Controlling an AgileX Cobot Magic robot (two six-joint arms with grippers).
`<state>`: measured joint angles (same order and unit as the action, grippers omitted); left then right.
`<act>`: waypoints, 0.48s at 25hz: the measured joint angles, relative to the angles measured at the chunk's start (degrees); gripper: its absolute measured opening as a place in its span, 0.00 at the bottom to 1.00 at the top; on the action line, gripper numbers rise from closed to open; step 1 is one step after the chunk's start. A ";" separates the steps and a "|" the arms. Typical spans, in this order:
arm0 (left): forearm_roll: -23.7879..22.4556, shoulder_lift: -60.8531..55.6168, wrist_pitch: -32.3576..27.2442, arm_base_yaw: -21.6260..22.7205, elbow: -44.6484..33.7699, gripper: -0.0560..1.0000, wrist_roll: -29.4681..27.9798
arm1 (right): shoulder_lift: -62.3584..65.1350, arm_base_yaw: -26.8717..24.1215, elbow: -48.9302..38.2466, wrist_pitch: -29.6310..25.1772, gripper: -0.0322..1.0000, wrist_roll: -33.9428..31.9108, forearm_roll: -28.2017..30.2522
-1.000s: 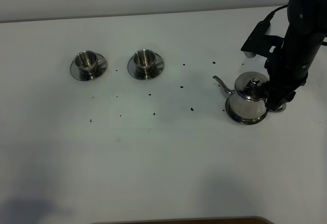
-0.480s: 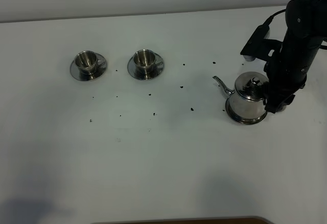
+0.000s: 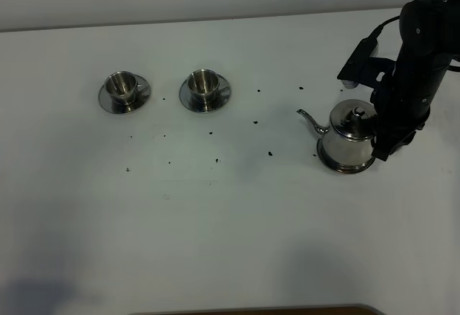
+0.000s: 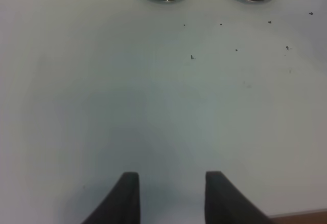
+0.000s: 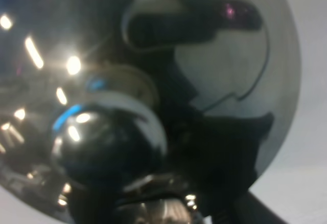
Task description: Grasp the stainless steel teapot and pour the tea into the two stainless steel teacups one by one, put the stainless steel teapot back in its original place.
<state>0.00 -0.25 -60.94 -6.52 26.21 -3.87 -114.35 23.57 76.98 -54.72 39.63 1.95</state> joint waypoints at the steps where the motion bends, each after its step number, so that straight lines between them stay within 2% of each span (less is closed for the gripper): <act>1: 0.00 0.00 0.00 0.00 0.00 0.40 0.00 | 0.00 0.00 0.00 -0.07 0.26 0.00 0.00; 3: 0.00 0.00 0.00 0.00 0.00 0.40 0.00 | 0.00 0.00 0.00 -0.13 0.22 0.00 0.00; 12: 0.00 0.00 0.00 0.00 0.00 0.40 0.00 | 0.00 0.00 0.00 -1.61 0.22 0.21 1.32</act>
<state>0.00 -0.25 -60.94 -6.52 26.21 -3.87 -114.35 23.57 76.98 -56.34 39.84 3.27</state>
